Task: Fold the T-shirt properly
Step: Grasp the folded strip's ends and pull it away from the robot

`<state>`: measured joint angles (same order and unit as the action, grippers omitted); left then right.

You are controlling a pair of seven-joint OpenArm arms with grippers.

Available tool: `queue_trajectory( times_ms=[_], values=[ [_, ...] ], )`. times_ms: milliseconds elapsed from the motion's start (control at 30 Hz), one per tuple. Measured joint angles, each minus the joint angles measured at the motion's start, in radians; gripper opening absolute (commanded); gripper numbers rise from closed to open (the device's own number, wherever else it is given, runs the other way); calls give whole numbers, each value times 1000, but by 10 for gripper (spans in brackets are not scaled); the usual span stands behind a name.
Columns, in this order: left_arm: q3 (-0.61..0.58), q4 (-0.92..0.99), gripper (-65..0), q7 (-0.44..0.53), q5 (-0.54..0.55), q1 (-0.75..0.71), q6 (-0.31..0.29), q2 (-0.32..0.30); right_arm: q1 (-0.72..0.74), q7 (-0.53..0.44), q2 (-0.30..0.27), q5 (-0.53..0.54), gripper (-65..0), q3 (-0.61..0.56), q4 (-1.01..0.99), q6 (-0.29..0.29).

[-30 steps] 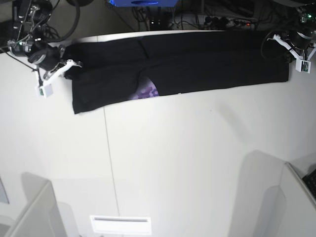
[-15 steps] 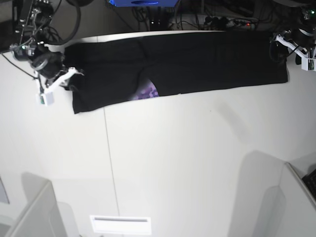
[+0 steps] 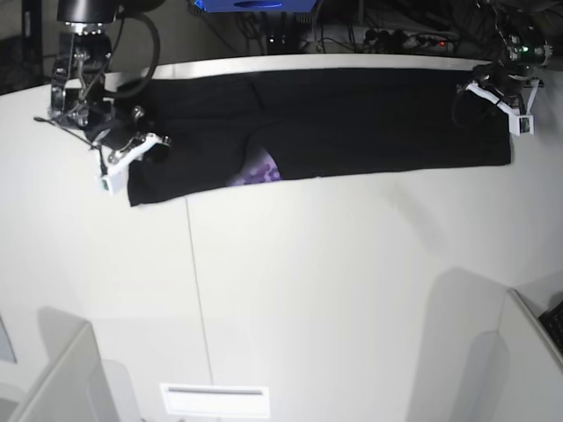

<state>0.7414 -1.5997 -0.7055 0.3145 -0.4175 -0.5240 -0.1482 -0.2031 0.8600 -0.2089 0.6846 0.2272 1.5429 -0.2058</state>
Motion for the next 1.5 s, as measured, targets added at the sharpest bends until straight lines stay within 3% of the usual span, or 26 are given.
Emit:
queue_trajectory(
  times_ms=[200, 333, 400, 600, 667, 867, 933, 1000, 1067, 1133, 1233, 1500],
  values=[
    [-25, 71, -650, 3, -58, 145, -3, -2, 164, -98, 27, -122, -650, 10, -175, -19],
    [-26, 64, -650, -128, -101, 248, -3, 11, 245, -62, 22, -167, -650, 2, -214, -11],
    [-23, 34, -650, -216, -122, 286, -2, 13, 249, 0, 23, -193, -650, 0, -170, 2],
    [41, -242, -650, -288, -117, 300, -7, 13, 185, 103, 54, -219, -650, 2, 133, 16],
    [84, -301, -650, -314, -65, 300, -7, 15, 165, 113, 63, -197, -650, -1, 226, 8],
    [281, -275, -650, -360, 260, 171, -8, -14, 72, 122, 64, -217, -650, 0, 330, 11],
    [301, -237, -522, -360, 321, 116, -1, -48, 64, 127, 68, -214, -650, -1, 329, 11],
    [317, -201, -329, -335, 394, 79, -5, -74, 59, 116, 73, -211, -650, -1, 329, 11],
    [330, -150, -160, -275, 417, 57, -4, -74, 48, 117, 75, -214, -650, -1, 329, 10],
    [318, -97, -18, -227, 415, 32, -5, -72, 45, 123, 80, -218, -650, 0, 329, -29],
    [297, -20, 0, -171, 410, 18, -28, -72, 46, 127, 110, -203, -650, -3, 329, -80],
    [280, 38, -3, -171, 417, 21, -166, -71, 23, 128, 108, -214, -650, -2, 329, -79]
  ],
)
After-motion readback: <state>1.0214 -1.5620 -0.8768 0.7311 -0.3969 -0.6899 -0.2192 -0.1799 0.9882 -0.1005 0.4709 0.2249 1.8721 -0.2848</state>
